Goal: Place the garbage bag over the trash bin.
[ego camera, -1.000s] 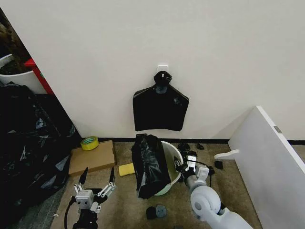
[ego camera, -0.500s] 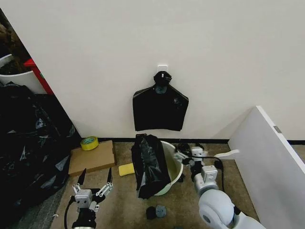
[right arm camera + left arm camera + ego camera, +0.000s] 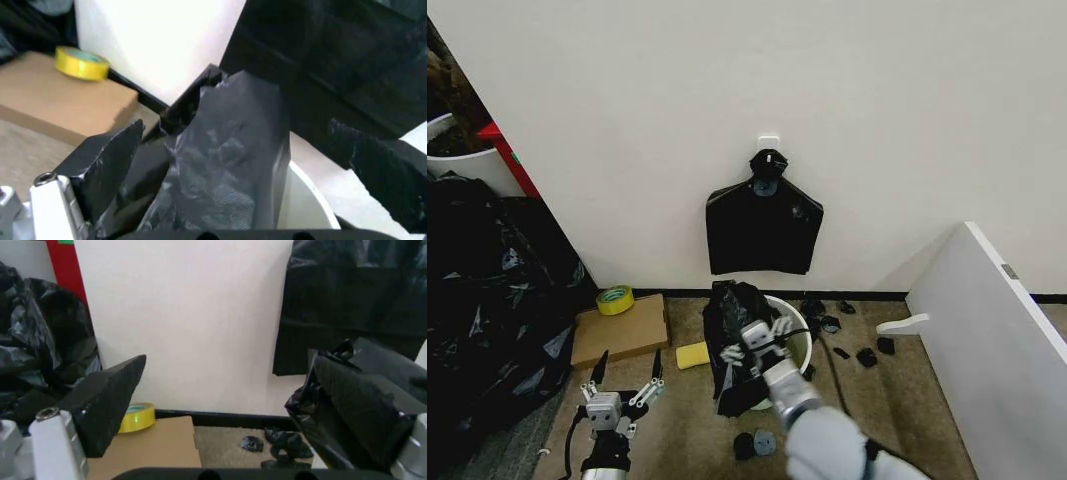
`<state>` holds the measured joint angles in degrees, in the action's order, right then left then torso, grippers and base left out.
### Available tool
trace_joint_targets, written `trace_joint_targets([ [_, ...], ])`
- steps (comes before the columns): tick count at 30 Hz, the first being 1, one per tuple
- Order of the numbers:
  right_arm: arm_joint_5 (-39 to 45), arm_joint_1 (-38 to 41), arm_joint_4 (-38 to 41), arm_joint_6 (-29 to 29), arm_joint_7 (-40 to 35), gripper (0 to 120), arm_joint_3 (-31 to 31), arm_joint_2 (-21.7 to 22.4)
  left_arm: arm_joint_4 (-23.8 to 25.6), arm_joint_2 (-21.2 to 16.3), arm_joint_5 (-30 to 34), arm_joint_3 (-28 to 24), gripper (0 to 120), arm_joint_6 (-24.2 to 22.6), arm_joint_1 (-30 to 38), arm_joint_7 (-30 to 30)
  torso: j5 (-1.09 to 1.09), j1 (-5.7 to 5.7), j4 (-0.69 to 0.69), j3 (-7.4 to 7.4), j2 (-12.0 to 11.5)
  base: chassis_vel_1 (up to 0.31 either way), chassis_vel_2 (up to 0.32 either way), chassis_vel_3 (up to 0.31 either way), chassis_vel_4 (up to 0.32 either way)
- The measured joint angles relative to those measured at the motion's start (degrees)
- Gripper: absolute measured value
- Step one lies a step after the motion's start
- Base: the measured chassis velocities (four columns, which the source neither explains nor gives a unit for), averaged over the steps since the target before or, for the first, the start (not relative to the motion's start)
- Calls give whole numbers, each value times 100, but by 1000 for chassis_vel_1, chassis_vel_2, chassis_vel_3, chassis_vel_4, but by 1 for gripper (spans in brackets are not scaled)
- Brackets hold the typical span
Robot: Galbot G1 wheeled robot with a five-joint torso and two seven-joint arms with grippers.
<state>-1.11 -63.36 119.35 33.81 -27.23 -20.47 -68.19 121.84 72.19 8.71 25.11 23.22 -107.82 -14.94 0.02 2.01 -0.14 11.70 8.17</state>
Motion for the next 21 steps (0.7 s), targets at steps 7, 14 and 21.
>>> trace_joint_targets([
  [7,-730,-131,-326,89,9,76,-282,-220,-60,-16,32,-31,99,12,54,-3,0,0,-1,0,0,0,0,0,0],
  [14,-1473,-3,-867,156,50,69,-421,-569,-84,-14,42,-85,99,41,84,-4,1,0,0,0,0,0,0,0,0],
  [21,-2181,-37,-1174,521,7,47,-459,-643,-75,-10,59,-88,99,129,89,-20,1,0,-1,0,0,0,0,0,0],
])
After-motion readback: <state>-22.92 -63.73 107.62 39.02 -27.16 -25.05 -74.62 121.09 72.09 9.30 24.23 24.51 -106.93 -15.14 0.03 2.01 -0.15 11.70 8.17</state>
